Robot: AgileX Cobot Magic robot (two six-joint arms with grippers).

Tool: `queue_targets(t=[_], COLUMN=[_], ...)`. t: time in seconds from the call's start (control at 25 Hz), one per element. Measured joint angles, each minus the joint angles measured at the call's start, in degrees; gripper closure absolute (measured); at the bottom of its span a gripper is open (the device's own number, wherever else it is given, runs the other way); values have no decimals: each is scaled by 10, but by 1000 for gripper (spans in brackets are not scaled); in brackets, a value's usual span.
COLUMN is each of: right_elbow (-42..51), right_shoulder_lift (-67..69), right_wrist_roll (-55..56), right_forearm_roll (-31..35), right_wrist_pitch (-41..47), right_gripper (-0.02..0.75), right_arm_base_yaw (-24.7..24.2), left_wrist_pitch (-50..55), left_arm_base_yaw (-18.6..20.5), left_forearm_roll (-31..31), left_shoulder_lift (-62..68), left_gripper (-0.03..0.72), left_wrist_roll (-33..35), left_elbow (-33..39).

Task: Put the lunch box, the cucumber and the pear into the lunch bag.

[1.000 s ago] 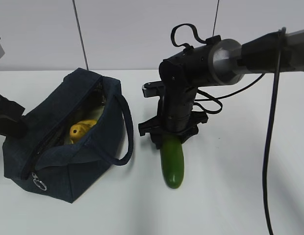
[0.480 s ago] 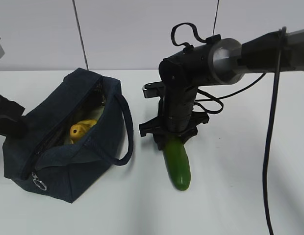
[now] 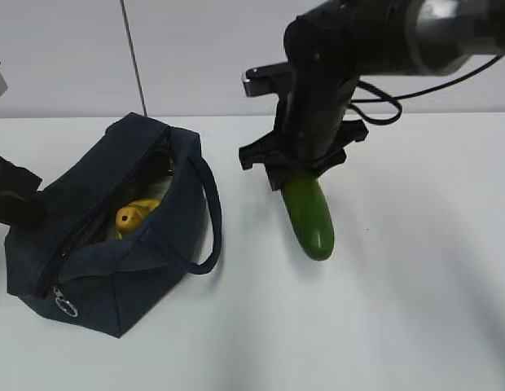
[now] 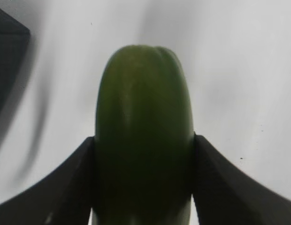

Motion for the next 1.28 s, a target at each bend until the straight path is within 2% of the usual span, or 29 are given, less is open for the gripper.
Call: queue_targets(t=[0.2,0.36,0.52,0.8,0.96,1.08,1.28], right_elbow=[0,0,0,1,1,1,2], right_shoulder_lift=[-67,-108,-125,-109,-75,-46,-13], right_wrist_roll=[0,-15,-85,-294,-423,-490,-519], right_forearm_roll=[0,52,174,489,659,737,760], right_wrist_pitch=[-9,-45,-82,-130,-167,-188,-220], right_gripper=[314,314,314,315,315,315,315], right_arm_base_yaw=[0,0,0,1,20,45,74], left_wrist_pitch=[-3,-6,-12,-39,-54,-56,-56], left_arm_base_yaw=[0,0,0,0,0,0,0], left_forearm_roll=[0,-7,-43,-71,-73,-74,-78], left_shoulder_lift=[0,0,0,-22,-46,-52,-52], left_gripper=[681,681,681,681,681,681,681], left_wrist_roll=[0,0,14,30,31,31,31], left_elbow=[0,0,0,0,0,0,0])
